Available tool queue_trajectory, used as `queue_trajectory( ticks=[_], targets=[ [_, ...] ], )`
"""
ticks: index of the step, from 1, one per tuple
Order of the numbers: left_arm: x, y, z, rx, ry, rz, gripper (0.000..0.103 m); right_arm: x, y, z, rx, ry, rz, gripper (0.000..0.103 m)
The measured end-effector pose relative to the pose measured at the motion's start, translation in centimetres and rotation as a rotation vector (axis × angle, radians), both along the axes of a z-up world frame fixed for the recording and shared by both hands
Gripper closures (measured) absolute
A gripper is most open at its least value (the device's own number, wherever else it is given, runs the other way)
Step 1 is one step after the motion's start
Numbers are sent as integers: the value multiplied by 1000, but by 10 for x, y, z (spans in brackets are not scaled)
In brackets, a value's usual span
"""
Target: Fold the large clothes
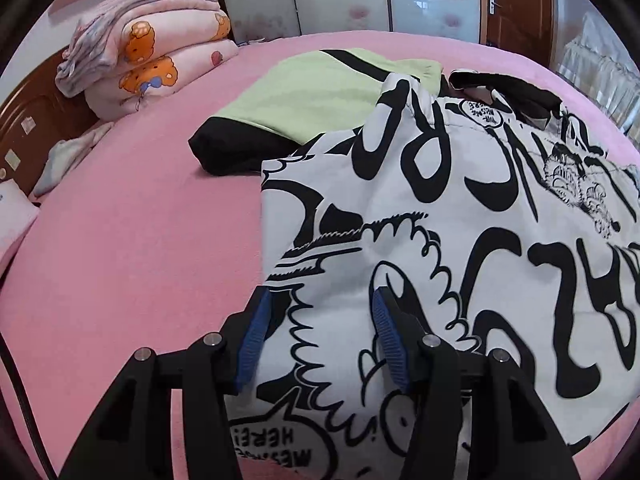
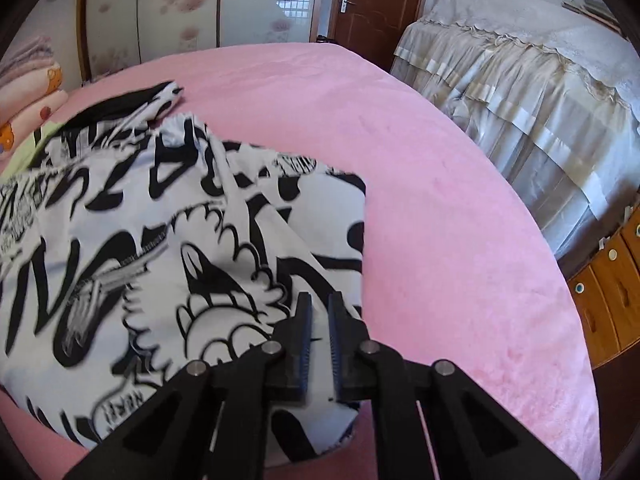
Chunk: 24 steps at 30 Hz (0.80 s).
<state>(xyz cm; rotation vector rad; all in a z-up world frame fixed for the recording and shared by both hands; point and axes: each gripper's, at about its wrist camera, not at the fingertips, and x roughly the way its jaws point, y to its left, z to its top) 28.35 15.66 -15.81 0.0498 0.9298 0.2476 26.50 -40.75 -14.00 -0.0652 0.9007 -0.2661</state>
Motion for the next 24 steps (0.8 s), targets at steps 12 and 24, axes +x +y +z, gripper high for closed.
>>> queue_trajectory(
  ticks=[12, 24],
  targets=[
    [5, 7, 4, -30, 32, 14, 52, 5, 3, 2, 32, 16, -68, 93],
    [-19, -2, 46, -136, 87, -5, 38, -14, 17, 43, 170, 35, -62, 87]
  ],
)
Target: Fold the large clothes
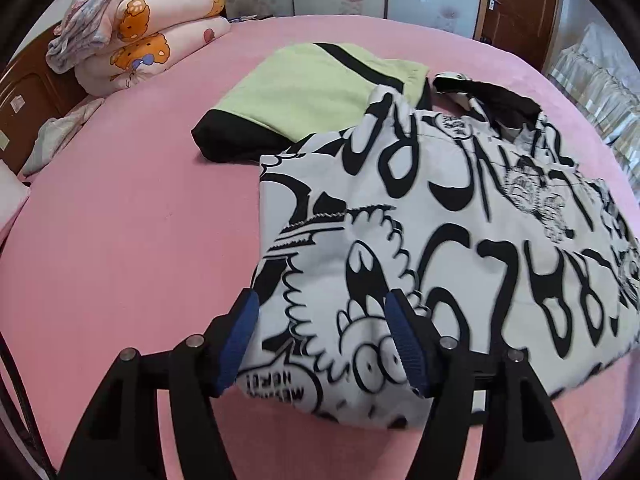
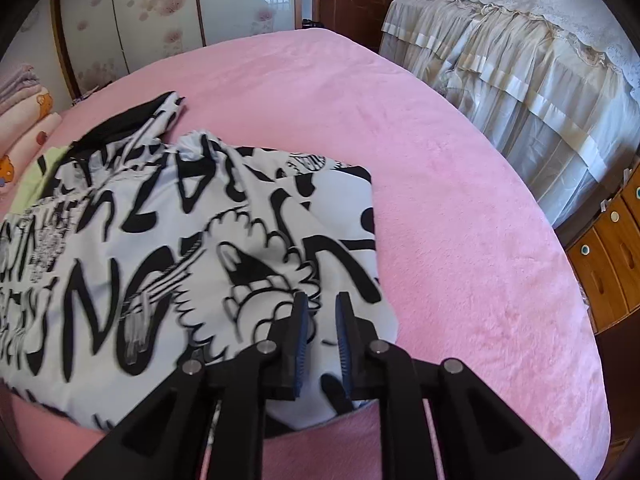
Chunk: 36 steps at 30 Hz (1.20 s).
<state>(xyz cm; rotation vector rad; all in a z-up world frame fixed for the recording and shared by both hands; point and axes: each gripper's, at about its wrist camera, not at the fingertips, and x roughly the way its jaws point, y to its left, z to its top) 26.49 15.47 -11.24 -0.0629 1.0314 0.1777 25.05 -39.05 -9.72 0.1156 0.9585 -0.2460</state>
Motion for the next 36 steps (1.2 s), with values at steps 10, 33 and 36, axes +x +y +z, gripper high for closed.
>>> queue_trajectory(
  ticks=[10, 33, 36],
  targets=[
    [-51, -12, 48, -112, -5, -60, 31, -43, 51, 48, 53, -15, 127, 66],
    [-27, -50, 120, -164, -52, -221, 27, -16, 140, 99, 128, 78, 392, 64],
    [3, -61, 118, -171, -67, -224, 27, 17, 140, 117, 143, 42, 391, 56]
  ],
)
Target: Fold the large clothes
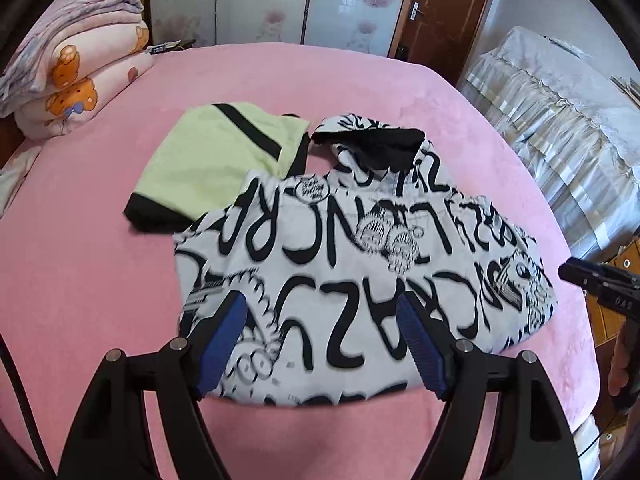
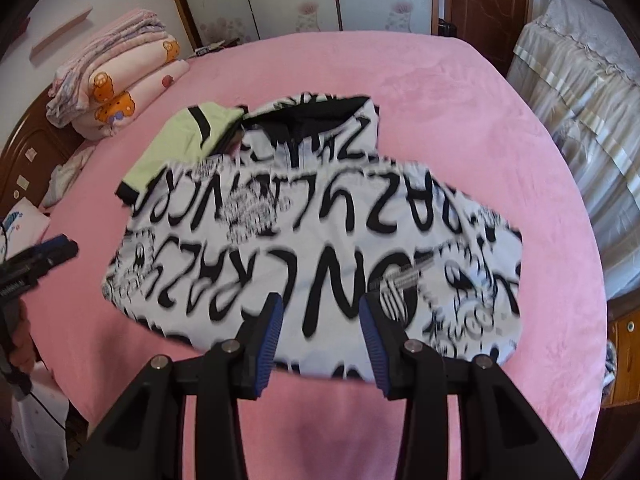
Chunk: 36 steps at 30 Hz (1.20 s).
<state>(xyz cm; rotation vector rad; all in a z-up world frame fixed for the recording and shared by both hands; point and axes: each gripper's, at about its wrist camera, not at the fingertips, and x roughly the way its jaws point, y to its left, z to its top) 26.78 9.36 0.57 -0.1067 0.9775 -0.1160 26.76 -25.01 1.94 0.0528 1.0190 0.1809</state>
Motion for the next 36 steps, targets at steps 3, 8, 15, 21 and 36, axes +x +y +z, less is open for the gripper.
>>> queue_trajectory(
  ticks=[3, 8, 15, 21, 36],
  targets=[
    [27, -10, -15, -13, -6, 13, 26, 37, -1, 12, 31, -32, -26, 50],
    [62, -26, -68, -62, 44, 53, 26, 110, -4, 11, 117, -52, -96, 50],
    [79, -38, -139, -60, 92, 84, 26, 217, 2, -19, 57, -62, -184, 50],
    [83, -42, -162, -26, 37, 30, 25, 292, -33, -75, 133, 55, -313, 49],
    [73, -50, -186, -22, -150, -7, 10, 382, -78, -145, 405, 106, -431, 45]
  ],
)
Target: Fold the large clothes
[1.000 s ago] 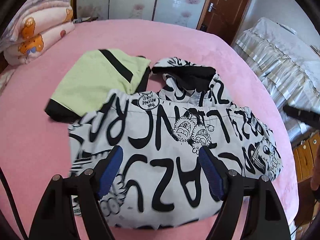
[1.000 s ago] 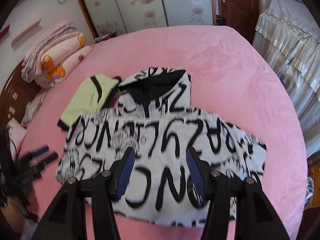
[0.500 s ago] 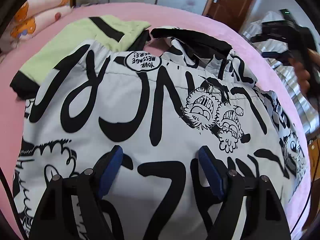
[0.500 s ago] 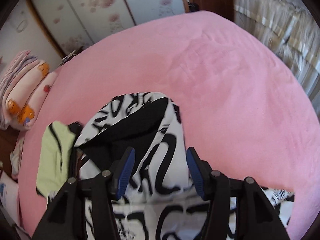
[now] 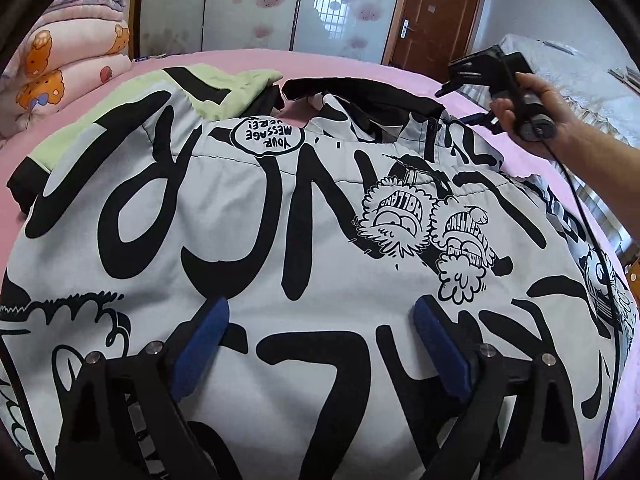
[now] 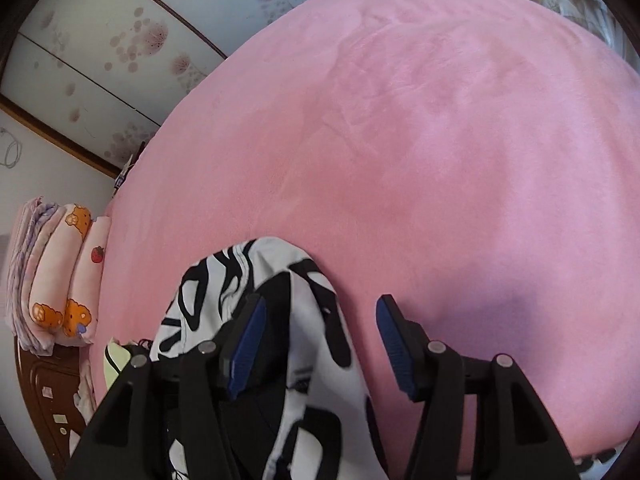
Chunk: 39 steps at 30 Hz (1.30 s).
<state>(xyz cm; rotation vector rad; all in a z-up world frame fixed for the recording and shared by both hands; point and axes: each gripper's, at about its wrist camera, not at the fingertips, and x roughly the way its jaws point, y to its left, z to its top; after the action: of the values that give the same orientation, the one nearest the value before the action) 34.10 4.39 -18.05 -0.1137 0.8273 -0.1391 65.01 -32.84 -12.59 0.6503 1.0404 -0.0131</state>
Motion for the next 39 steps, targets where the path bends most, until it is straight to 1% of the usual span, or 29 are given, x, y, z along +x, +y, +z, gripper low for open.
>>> queue_trajectory(
  ticks=[2, 4, 5, 6, 7, 8, 9, 10, 12, 13, 14, 18, 21, 24, 27, 30, 32, 34, 37, 39],
  targets=[
    [-2, 1, 0, -10, -9, -1, 10, 11, 8, -8, -10, 28, 19, 44],
    [-2, 2, 0, -11, -10, -1, 9, 18, 19, -19, -24, 72, 65, 42],
    [-2, 1, 0, -10, -11, -1, 9, 21, 23, -25, -41, 99, 83, 42],
    [-2, 1, 0, -10, -10, -1, 9, 21, 28, -28, -64, 108, 98, 42],
    [-1, 1, 0, -10, -9, -1, 9, 19, 33, -28, -88, 103, 114, 47],
    [-2, 1, 0, -9, -9, 0, 9, 16, 38, -26, -118, 81, 135, 58],
    [-1, 1, 0, -8, -9, 0, 9, 13, 44, -24, -140, 61, 164, 86],
    [-2, 1, 0, -7, -9, 1, 9, 9, 49, -19, -165, 44, 181, 93],
    [-2, 0, 0, -3, -5, 1, 9, -5, 63, -1, -258, -36, 219, 96],
    [-2, 0, 0, -1, -4, 2, 9, -14, 71, 10, -310, -82, 246, 96],
    [-1, 0, 0, 3, -1, 3, 9, -21, 76, 18, -343, -108, 265, 96],
    [2, -3, 0, 24, 14, 7, 8, -66, 94, 61, -424, -254, 374, 96],
    [4, -4, 1, 32, 27, 12, 8, -101, 104, 85, -479, -324, 445, 96],
    [5, -5, 3, 41, 49, 18, 8, -140, 119, 99, -541, -375, 514, 96],
    [9, -4, 8, 35, 100, 33, 8, -180, 138, 110, -610, -432, 593, 96],
    [11, 2, 18, -2, 158, 59, 9, -224, 157, 114, -705, -487, 687, 96],
    [8, 12, 28, -45, 166, 79, 9, -250, 167, 113, -752, -513, 742, 96],
    [2, 23, 43, -78, 156, 101, 9, -282, 175, 107, -805, -534, 793, 96],
    [-6, 35, 60, -73, 140, 117, 9, -317, 175, 87, -853, -533, 848, 95],
    [-11, 42, 69, -49, 126, 122, 9, -334, 171, 64, -874, -499, 864, 94]
  ],
)
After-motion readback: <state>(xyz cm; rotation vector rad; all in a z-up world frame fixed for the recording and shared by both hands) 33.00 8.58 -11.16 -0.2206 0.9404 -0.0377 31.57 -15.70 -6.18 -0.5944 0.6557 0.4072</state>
